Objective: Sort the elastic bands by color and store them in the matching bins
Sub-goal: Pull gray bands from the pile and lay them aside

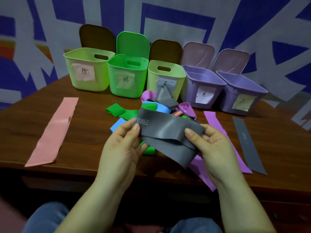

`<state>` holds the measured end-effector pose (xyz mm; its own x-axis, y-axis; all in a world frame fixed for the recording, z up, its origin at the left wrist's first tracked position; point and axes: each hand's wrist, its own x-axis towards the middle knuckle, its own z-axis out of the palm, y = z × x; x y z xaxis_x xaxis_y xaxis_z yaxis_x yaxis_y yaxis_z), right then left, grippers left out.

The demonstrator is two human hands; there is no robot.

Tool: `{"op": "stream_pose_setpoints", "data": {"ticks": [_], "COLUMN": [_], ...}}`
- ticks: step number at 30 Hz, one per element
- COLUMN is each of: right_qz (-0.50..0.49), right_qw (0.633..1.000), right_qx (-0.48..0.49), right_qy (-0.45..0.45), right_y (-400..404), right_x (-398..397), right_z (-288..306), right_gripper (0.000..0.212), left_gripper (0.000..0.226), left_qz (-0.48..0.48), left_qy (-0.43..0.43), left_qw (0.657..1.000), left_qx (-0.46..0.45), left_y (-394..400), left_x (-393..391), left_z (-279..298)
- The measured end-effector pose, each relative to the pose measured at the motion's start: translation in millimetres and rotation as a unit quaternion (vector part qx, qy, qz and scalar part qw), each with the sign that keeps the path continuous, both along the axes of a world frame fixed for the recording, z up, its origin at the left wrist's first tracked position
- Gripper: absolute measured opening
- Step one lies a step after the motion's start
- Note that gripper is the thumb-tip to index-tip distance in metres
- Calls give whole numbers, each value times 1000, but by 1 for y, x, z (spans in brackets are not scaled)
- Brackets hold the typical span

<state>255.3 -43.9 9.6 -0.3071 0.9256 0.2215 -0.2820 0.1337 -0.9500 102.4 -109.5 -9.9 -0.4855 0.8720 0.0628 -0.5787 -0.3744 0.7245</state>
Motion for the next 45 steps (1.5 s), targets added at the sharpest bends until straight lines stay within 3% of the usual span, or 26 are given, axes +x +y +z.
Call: {"op": "stream_pose_setpoints", "data": {"ticks": [4,6,10,15,18,20,23,24,25,27,31,34,39,42,45], "right_qz": [-8,1,36,-35,-34,-15,0,6,13,23,8,-2,20,67,123], "right_qw": [998,992,970,919,934,944,934,930,926,918,911,921,963,979,980], "right_qx": [35,67,101,194,195,187,222,231,235,247,250,228,127,53,1], "right_qy": [-44,-105,-216,-342,-297,-270,-279,-287,-294,-310,-328,-316,-236,-185,-154], "right_y": [-15,-23,-39,-49,-54,-57,-59,-59,-60,-61,-63,-63,-61,-58,-61], "right_x": [4,11,17,17,18,18,15,14,13,10,7,6,-1,-5,-12], "right_z": [-4,-11,-26,-39,-39,-38,-37,-38,-37,-39,-46,-49,-58,-67,-80], "right_gripper": [8,4,21,16,7,15,13,12,13,16,26,38,55,41,28], "left_gripper": [28,49,64,33,35,36,48,56,61,57,30,11,13,13,15], "left_qz": [-26,-98,-244,-212,-223,-261,-236,-199,-160,-102,-64,-15,-10,-36,-39], "left_qy": [47,82,237,385,393,474,678,706,711,671,511,483,452,378,344], "left_qw": [998,991,938,891,877,820,664,649,661,726,855,873,890,924,937], "left_qx": [-21,-36,-63,-116,-162,-187,-209,-201,-179,-111,-56,-64,-56,-42,-35], "left_y": [-26,-37,-61,-71,-76,-79,-80,-78,-76,-74,-68,-64,-54,-49,-45], "left_x": [-5,-13,-25,-16,-15,-13,-11,-10,-9,-6,3,9,10,10,10], "left_z": [-13,-23,-40,-60,-63,-61,-61,-61,-60,-53,-40,-36,-36,-36,-34]}}
